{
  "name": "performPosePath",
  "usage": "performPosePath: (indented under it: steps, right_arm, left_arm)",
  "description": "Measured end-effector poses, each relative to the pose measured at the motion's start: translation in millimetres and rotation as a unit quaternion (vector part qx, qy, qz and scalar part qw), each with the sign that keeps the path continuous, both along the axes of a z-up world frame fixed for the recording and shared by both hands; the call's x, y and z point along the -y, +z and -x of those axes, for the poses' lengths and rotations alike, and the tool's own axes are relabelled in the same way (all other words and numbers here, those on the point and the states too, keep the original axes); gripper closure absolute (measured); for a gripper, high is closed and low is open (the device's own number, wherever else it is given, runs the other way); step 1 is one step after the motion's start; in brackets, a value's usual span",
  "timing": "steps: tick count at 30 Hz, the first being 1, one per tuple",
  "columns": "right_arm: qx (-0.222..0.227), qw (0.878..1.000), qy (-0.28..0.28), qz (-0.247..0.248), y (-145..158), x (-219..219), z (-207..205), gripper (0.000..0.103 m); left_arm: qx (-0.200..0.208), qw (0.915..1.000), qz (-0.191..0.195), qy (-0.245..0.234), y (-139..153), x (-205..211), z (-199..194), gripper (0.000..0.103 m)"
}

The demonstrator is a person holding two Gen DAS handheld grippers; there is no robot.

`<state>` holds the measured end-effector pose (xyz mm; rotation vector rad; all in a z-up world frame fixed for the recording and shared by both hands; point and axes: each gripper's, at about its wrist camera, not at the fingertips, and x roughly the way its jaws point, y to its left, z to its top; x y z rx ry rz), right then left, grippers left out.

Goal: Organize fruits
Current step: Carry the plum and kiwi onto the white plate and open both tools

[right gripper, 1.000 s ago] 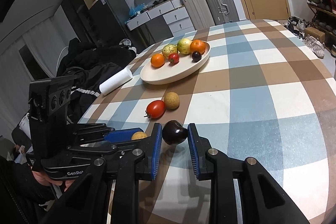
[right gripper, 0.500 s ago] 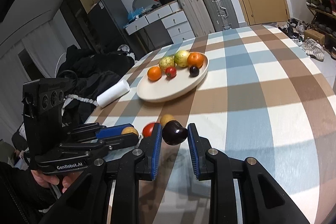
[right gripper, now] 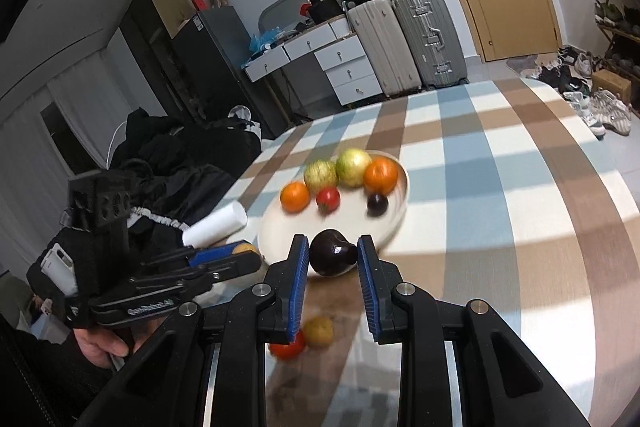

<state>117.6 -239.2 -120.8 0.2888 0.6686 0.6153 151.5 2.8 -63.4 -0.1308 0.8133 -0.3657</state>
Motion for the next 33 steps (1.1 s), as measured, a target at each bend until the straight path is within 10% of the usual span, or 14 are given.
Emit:
performPosePath:
  steps: [13, 33]
  right_arm:
    - [0.041, 0.996, 0.063, 0.044, 38.5, -62.9, -88.5, 0.078]
    - [-0.023, 0.983, 0.123, 0.132, -26.2, -148.1, -138.7, 0.077]
  left_arm:
    - [-0.004, 0.9972, 0.018, 0.072, -8.5, -42.4, -67.5, 0.08]
    - [-0.024, 0.9956, 0.028, 0.086, -47.5, -63.6, -84.0, 0.08]
